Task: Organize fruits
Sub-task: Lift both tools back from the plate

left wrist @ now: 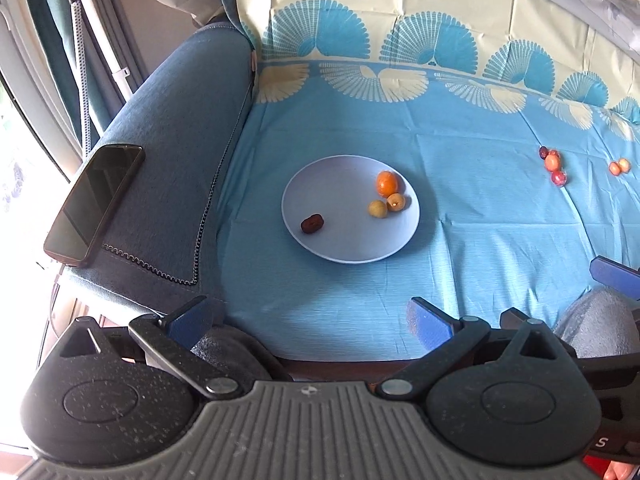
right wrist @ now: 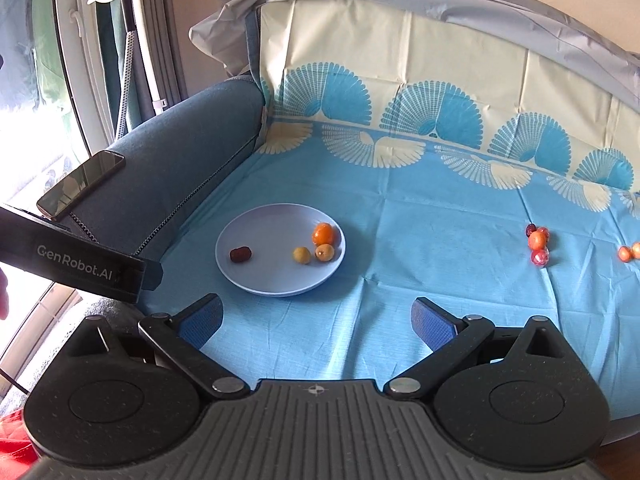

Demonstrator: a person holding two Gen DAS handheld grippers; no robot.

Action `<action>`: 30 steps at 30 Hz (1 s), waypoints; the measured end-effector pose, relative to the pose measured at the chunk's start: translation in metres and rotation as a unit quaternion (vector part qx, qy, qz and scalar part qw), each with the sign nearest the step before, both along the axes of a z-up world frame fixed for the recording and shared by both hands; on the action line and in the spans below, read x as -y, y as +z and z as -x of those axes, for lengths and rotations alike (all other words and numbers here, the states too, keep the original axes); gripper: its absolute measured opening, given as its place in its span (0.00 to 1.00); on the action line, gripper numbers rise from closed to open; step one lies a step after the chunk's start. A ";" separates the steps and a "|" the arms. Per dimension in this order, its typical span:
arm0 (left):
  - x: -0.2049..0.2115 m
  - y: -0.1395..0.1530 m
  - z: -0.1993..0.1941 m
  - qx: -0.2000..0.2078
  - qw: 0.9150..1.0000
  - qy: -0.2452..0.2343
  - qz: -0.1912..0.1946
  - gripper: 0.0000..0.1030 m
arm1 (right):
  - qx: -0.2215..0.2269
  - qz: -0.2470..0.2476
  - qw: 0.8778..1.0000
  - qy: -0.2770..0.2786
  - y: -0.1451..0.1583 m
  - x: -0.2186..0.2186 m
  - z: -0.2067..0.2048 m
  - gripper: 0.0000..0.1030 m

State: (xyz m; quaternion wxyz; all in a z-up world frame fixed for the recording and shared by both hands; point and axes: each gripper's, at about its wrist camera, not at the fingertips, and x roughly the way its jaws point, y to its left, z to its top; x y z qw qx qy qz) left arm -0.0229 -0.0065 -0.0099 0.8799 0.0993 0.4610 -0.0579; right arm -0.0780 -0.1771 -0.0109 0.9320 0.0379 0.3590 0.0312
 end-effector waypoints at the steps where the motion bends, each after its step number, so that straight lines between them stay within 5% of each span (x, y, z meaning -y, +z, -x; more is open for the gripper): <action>1: 0.001 0.000 0.000 0.000 1.000 0.000 -0.001 1.00 | 0.000 0.000 1.000 -0.001 0.000 0.000 0.000 0.97; 23: 0.003 -0.018 -0.027 -0.027 1.000 0.004 -0.010 1.00 | -0.029 -0.024 0.998 -0.043 -0.017 0.018 -0.018 0.97; 30: 0.055 -0.014 -0.048 -0.025 0.999 -0.034 -0.014 1.00 | -0.005 -0.029 0.991 -0.128 -0.014 0.082 -0.022 0.97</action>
